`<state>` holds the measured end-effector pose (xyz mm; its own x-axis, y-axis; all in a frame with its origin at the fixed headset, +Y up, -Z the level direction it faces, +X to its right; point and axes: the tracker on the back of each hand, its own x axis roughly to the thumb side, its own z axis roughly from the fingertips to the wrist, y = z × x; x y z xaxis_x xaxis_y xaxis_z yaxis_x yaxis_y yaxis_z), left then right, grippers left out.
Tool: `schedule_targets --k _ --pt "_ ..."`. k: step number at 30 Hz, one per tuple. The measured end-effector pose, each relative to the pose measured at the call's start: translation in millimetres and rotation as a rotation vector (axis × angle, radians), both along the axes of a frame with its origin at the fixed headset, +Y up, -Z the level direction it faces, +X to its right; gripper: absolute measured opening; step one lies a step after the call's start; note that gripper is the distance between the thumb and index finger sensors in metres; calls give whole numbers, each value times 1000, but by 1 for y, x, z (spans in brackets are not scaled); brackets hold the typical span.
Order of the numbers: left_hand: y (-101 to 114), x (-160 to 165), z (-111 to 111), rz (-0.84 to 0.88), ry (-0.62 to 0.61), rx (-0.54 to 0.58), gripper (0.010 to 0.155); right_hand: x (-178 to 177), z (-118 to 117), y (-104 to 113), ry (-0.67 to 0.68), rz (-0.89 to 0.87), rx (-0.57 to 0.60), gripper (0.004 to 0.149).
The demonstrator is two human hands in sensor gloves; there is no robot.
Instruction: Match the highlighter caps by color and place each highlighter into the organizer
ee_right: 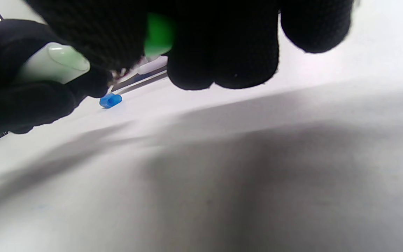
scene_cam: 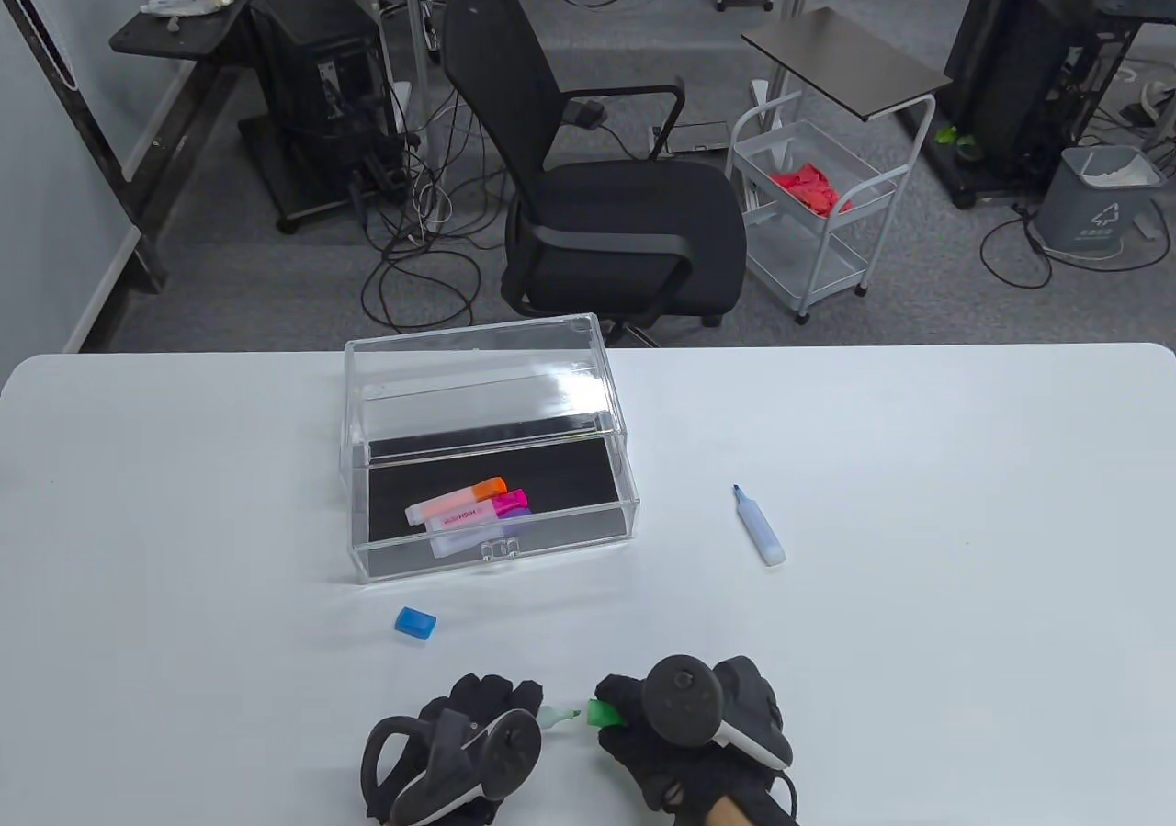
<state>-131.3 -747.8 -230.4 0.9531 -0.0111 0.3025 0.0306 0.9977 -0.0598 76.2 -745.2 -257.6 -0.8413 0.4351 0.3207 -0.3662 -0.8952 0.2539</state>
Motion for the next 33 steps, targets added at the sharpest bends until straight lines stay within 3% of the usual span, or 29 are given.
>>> schedule_targets --k 17,27,30,33 --pt "-3 11 3 -78 -59 32 56 -5 2 0 59 54 -35 55" --pt "-2 25 9 -73 -135 51 55 -3 5 0 112 -56 -71 54" --pt "-1 26 11 -54 -149 50 55 -5 8 3 131 -64 -36 53" --pt "0 27 12 -39 -156 55 54 -15 16 10 178 21 73 53"
